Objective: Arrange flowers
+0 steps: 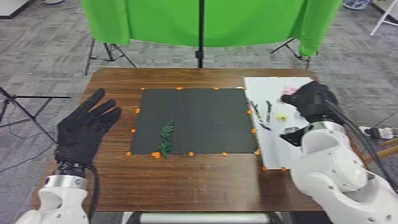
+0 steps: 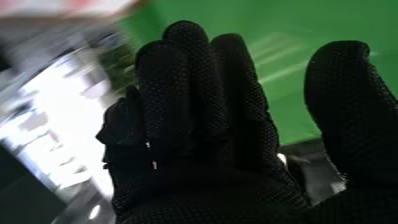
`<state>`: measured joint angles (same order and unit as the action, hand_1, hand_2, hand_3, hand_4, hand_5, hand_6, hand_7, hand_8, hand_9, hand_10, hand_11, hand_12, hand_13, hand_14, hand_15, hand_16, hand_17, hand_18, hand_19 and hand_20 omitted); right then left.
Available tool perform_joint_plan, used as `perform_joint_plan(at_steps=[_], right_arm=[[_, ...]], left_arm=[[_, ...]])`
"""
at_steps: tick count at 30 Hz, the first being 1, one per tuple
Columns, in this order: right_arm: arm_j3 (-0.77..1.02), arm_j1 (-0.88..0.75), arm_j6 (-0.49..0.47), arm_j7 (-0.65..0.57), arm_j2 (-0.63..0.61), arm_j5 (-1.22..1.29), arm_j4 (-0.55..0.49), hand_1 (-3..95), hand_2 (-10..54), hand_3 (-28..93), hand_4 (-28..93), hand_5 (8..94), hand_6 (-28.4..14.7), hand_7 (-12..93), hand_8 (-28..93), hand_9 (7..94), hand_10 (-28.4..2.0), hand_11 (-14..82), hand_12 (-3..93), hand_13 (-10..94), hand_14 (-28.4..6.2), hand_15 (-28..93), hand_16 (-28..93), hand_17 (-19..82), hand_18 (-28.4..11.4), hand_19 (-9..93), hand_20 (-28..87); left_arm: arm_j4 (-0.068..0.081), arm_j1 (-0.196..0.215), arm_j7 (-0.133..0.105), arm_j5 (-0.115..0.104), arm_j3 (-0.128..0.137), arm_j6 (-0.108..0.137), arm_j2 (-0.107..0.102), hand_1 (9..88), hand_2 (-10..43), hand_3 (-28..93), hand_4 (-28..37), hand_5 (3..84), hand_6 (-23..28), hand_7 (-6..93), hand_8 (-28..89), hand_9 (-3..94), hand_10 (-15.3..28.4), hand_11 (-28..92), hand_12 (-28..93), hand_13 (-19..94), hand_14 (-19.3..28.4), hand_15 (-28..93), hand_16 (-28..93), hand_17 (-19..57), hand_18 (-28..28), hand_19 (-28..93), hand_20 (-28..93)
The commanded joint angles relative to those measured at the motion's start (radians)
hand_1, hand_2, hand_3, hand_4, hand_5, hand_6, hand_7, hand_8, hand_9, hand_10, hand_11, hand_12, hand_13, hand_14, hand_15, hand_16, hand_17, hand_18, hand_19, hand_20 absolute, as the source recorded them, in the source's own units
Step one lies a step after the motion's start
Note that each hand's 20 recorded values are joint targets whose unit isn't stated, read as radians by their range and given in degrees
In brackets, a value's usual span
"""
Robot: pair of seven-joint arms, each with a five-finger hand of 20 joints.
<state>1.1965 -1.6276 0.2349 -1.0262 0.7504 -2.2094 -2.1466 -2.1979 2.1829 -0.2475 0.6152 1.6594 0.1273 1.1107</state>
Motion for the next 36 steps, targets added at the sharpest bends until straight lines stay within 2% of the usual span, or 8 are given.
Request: perform_joint_plan(at_steps=[1,4,8,16,21,25,30,36], right_arm=[[0.236,-0.285,-0.123,-0.094,-0.092,0.049,0.074,31.4,-5.7,78,-27,59.7,-5.6,14,-12,62.0,-20.2,41.0,16.8,53,-17.7,77,10,24,-24.3,93,50],[0.231,-0.305,-0.131,-0.121,-0.113,0.013,0.091,31.9,-6.2,78,-28,58.5,-5.5,14,-12,60.7,-20.5,42.2,16.5,52,-17.9,77,9,24,-24.3,93,50],[0.235,-0.311,-0.183,-0.127,-0.109,0.006,0.112,31.8,-6.6,78,-28,57.9,-5.3,14,-12,60.1,-20.7,43.7,16.6,53,-18.1,78,9,24,-24.5,93,50],[0.234,-0.315,-0.275,-0.099,-0.093,0.037,0.123,31.6,-8.0,78,-28,57.3,-4.9,14,-12,58.4,-21.2,45.7,16.2,52,-18.2,80,9,23,-24.7,93,53],[0.221,-0.328,-0.262,-0.114,-0.093,0.006,0.118,33.3,-9.3,79,-28,59.1,-3.7,14,-12,59.0,-20.9,46.2,16.0,53,-18.1,80,9,23,-24.8,93,53],[0.218,-0.332,-0.199,-0.162,-0.105,-0.025,0.113,34.5,-9.5,80,-28,59.5,-3.3,15,-12,59.7,-20.8,46.3,16.1,54,-17.9,80,9,23,-25.2,93,54],[0.25,-0.361,-0.153,-0.139,-0.109,-0.054,0.077,34.0,-7.9,80,-28,60.4,-4.5,14,-12,60.1,-21.1,46.5,16.2,54,-17.8,81,9,24,-25.7,93,54],[0.247,-0.343,-0.21,-0.105,-0.08,-0.027,0.047,33.5,-6.9,81,-28,60.7,-4.3,14,-12,60.6,-21.1,46.7,16.3,55,-18.1,80,9,24,-25.8,93,55]], left_arm=[[-0.012,0.051,-0.038,-0.009,-0.006,0.012,-0.014,25.5,7.4,79,-21.1,39.5,9.5,13.2,-10,37.3,20.6,25,11,27,27.5,53,-8,-8.5,28.1,58,4],[-0.01,0.048,-0.034,-0.013,-0.014,0.012,-0.014,25.5,7.4,79,-21.2,39.5,9.5,13.3,-10,37.3,20.6,25,11,27,27.5,53,-8,-8.5,28.1,58,4],[-0.004,0.045,-0.02,-0.012,-0.01,0.018,-0.001,25.5,7.4,79,-21.2,39.5,9.5,13.2,-10,37.2,20.7,25,11,27,27.5,53,-8,-8.5,28.1,58,4],[-0.001,0.038,-0.001,-0.006,-0.005,0.008,0.01,25.4,7.4,80,-21.1,39.5,9.6,13.2,-10,37.3,20.6,25,11,27,27.5,53,-8,-8.5,28.1,58,4],[-0.001,0.04,0.017,0.0,0.0,0.004,0.021,25.5,7.4,80,-21.2,39.5,9.6,13.2,-10,37.3,20.6,25,11,27,27.5,54,-8,-8.5,28.1,58,4],[-0.001,0.04,0.021,0.003,0.0,0.003,0.025,25.5,7.4,80,-21.2,39.6,9.6,13.3,-10,37.3,20.6,25,11,27,27.6,54,-8,-8.5,28.1,58,4],[-0.001,0.04,0.02,0.002,0.001,0.004,0.025,25.5,7.5,79,-21.3,39.6,9.6,13.2,-10,37.3,20.6,25,11,27,27.4,53,-8,-8.5,28.1,58,4],[0.0,0.039,0.018,0.002,0.003,0.0,0.024,25.5,7.5,79,-21.2,39.6,9.6,13.2,-10,37.3,20.6,25,11,27,27.5,53,-8,-8.5,28.1,58,4]])
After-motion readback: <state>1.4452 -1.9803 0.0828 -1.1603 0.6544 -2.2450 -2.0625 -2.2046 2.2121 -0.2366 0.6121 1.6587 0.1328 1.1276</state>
